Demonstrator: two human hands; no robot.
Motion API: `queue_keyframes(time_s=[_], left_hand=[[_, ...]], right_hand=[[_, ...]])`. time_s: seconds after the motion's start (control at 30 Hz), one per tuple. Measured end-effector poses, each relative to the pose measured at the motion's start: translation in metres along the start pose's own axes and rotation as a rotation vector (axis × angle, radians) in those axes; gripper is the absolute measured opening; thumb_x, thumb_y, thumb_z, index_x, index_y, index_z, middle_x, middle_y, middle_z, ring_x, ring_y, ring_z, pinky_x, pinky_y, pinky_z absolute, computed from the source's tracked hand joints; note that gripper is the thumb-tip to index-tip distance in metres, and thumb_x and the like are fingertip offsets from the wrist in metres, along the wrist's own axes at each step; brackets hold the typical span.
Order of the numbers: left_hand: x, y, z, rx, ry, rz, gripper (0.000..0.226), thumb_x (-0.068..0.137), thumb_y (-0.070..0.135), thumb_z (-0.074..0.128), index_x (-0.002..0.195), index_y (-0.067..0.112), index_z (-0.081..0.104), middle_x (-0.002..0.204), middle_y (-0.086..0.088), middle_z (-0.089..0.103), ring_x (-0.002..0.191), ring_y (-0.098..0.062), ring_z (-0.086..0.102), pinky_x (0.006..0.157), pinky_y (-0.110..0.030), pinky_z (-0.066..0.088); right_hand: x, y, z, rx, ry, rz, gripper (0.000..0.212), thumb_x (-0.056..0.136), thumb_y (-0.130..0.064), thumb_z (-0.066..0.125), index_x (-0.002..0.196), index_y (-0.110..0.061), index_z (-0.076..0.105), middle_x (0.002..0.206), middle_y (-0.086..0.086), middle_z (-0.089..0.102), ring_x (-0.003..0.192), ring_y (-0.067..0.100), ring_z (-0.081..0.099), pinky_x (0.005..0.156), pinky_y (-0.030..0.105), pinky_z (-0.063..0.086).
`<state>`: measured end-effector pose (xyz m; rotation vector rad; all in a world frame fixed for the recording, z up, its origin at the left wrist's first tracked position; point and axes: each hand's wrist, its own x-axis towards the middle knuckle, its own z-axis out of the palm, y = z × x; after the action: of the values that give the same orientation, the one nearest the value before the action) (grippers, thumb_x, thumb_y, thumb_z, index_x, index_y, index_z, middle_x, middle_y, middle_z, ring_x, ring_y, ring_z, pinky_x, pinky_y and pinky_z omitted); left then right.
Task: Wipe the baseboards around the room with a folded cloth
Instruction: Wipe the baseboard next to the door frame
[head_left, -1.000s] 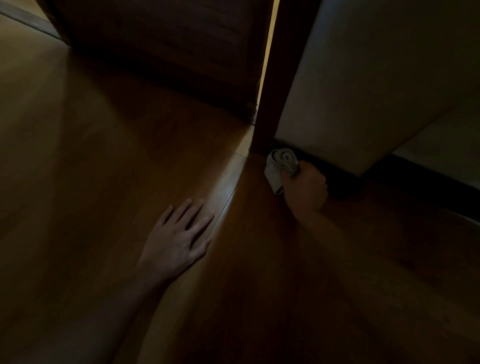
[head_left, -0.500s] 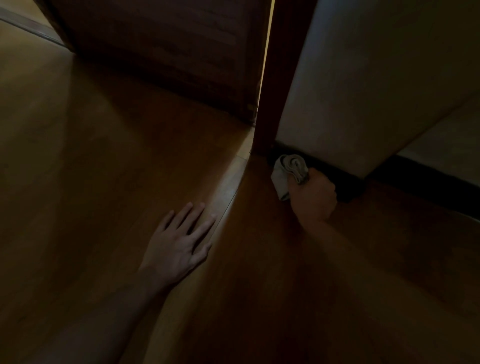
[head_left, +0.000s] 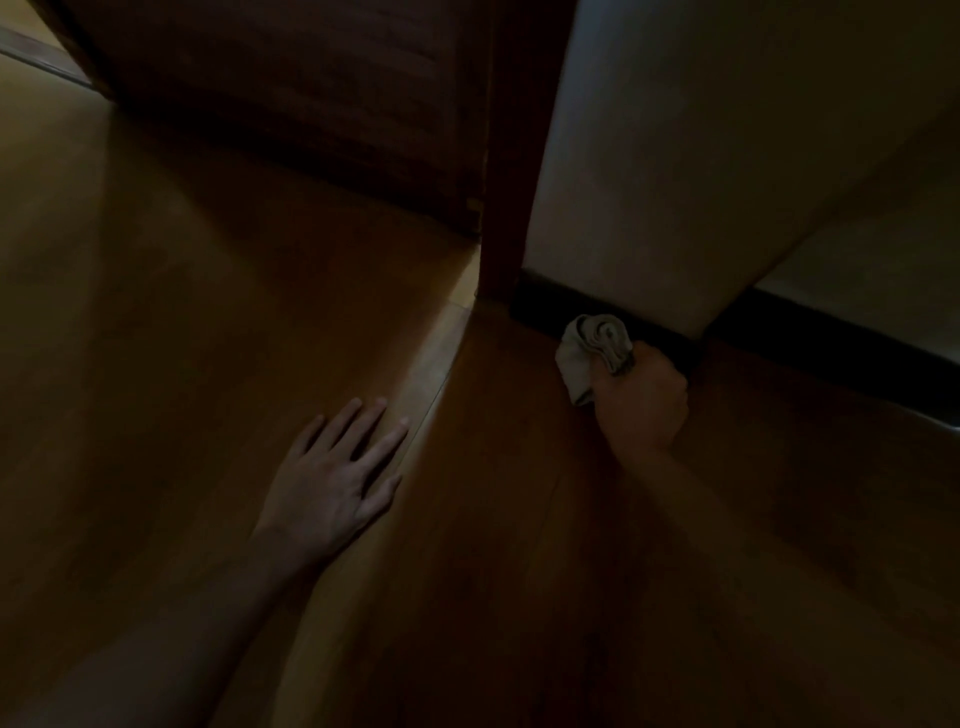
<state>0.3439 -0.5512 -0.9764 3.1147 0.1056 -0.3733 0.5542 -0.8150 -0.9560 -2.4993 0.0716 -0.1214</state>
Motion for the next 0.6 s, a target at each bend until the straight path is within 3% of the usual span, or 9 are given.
queue_keyframes(time_s=[0.2,0.37,0.6], left_hand=[[-0.001,0.002,-0.004,-0.006,-0.009,0.000,0.064,0.102,0.060,0.015,0.160,0.032,0.020,0.166,-0.006,0.023,0.152,-0.027,0.021,0.120,-0.053,0.025],[-0.001,0.003,-0.006,-0.023,-0.015,-0.007,0.064,0.102,0.059,0.017,0.159,0.031,0.023,0.165,-0.005,0.025,0.152,-0.027,0.022,0.119,-0.052,0.025],[-0.002,0.002,-0.003,-0.028,-0.016,-0.014,0.063,0.102,0.059,0.018,0.160,0.033,0.022,0.166,-0.004,0.023,0.153,-0.027,0.021,0.119,-0.053,0.026]], right_hand=[[0.004,-0.009,0.001,-0.017,-0.049,-0.056,0.031,0.088,-0.039,0.065,0.080,-0.009,0.063,0.085,0.011,0.064,0.076,0.026,0.062,0.059,0.036,0.052],[0.004,-0.012,0.007,-0.008,-0.027,-0.086,0.033,0.087,-0.037,0.067,0.068,-0.015,0.052,0.073,0.004,0.055,0.065,0.020,0.056,0.048,0.022,0.032],[0.002,-0.006,0.005,-0.001,-0.016,-0.031,0.031,0.089,-0.033,0.064,0.068,-0.012,0.053,0.076,0.011,0.061,0.063,0.020,0.055,0.047,0.021,0.030]])
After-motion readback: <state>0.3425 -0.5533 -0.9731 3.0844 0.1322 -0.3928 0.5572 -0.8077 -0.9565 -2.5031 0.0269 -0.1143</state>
